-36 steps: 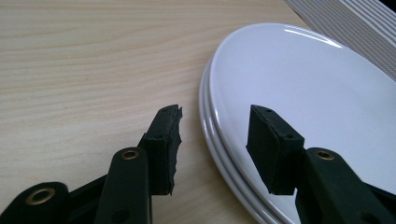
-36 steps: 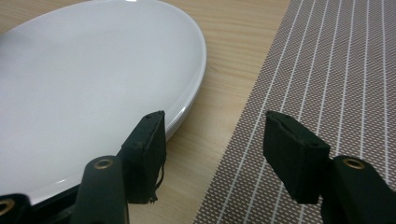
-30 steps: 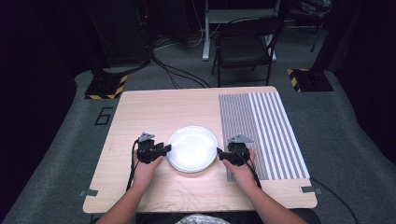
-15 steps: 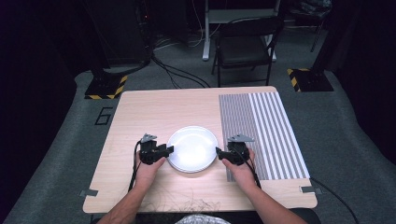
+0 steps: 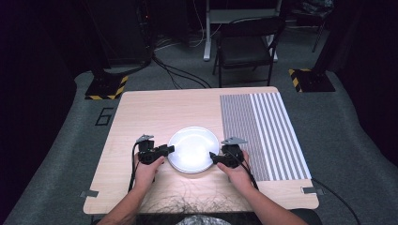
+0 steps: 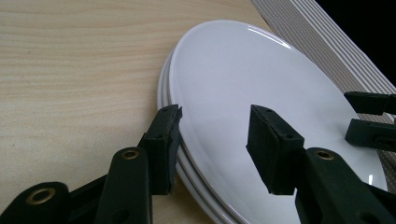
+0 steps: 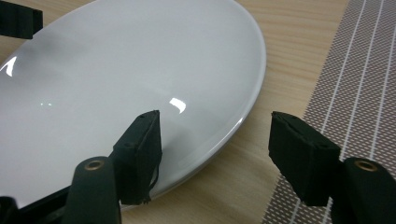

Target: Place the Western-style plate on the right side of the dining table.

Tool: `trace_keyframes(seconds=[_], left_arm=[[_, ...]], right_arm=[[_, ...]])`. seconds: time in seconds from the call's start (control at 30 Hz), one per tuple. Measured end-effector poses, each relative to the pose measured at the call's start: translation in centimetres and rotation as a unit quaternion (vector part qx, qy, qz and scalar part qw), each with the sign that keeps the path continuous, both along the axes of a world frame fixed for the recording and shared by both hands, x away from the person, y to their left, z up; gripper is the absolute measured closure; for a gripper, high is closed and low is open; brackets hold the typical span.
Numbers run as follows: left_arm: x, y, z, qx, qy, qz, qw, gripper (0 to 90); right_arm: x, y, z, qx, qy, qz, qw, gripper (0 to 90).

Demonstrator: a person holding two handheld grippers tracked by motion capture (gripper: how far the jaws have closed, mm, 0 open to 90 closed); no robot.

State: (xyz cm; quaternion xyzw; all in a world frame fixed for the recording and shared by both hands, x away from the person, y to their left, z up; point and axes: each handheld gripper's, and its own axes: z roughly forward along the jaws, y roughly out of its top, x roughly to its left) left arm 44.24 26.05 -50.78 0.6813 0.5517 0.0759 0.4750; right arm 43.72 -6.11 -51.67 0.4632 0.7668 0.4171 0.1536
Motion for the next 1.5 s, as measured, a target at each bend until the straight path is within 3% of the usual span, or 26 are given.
trace_keyframes(seconds=[0.13,0.7,0.97,1.27,1.5], left_arm=[[-0.1,-0.3,0.1,0.013,-0.005,-0.001,0.9999,52.3],[-0.3,-1.0,0.1,0.030,-0.015,-0.009,0.9994,50.9],[-0.3,-1.2,0.1,0.025,-0.011,-0.010,0.9996,50.9],[-0.3,-1.7,-0.1,0.032,-0.016,-0.017,0.9992,51.0],[-0.2,-2.0,-0.3,0.027,-0.014,-0.018,0.9994,51.0]], right_arm=[[0.2,-0.1,-0.2,0.009,0.009,0.001,0.9999,32.4],[0.1,0.4,-0.3,0.015,0.019,0.006,0.9997,34.1],[0.1,0.2,-0.1,0.019,0.024,0.000,0.9995,36.5],[0.0,-0.1,0.3,0.013,0.014,-0.013,0.9997,37.1],[-0.1,-0.4,0.7,0.026,0.003,-0.023,0.9994,37.6]])
